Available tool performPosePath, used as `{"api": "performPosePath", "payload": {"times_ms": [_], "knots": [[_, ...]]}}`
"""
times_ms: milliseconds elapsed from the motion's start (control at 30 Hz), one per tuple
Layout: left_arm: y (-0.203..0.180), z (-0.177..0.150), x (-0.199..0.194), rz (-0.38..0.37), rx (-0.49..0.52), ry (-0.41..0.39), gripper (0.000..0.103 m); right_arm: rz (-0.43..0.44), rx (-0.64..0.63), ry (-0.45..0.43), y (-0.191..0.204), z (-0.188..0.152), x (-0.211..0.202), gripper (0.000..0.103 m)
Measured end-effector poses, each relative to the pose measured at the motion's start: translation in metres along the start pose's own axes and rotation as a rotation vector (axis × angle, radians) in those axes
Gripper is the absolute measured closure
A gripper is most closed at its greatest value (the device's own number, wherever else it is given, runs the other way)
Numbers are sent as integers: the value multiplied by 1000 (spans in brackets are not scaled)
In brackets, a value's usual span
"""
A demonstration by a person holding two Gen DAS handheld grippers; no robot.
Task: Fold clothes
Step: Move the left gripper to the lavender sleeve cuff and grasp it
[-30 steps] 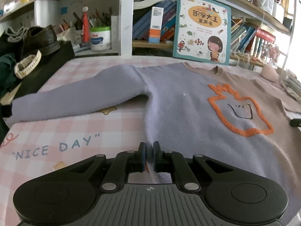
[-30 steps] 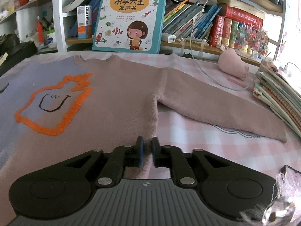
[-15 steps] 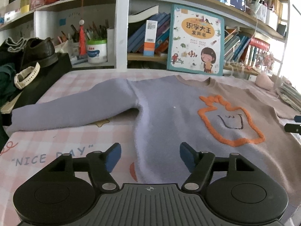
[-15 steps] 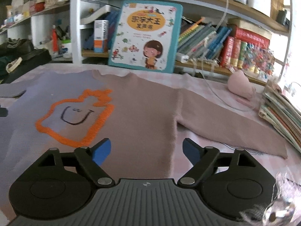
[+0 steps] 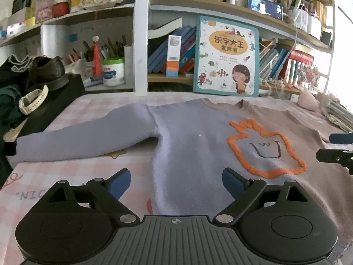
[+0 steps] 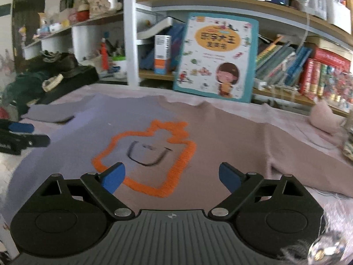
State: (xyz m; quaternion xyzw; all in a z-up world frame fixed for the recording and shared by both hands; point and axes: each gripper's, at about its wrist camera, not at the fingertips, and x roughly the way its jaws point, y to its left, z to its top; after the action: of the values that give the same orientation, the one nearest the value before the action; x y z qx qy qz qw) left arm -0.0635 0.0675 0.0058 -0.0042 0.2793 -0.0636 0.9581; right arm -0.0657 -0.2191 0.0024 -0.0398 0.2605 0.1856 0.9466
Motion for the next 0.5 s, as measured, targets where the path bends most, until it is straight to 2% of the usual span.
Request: {"api": "performPosePath", "payload": {"times_ms": [333, 500], "knots": [[16, -2, -2, 79, -37, -7, 8, 149, -7, -23, 29, 21, 35, 10], [27, 1, -1, 142, -60, -12, 8, 171, -53, -21, 41, 26, 55, 10]]}}
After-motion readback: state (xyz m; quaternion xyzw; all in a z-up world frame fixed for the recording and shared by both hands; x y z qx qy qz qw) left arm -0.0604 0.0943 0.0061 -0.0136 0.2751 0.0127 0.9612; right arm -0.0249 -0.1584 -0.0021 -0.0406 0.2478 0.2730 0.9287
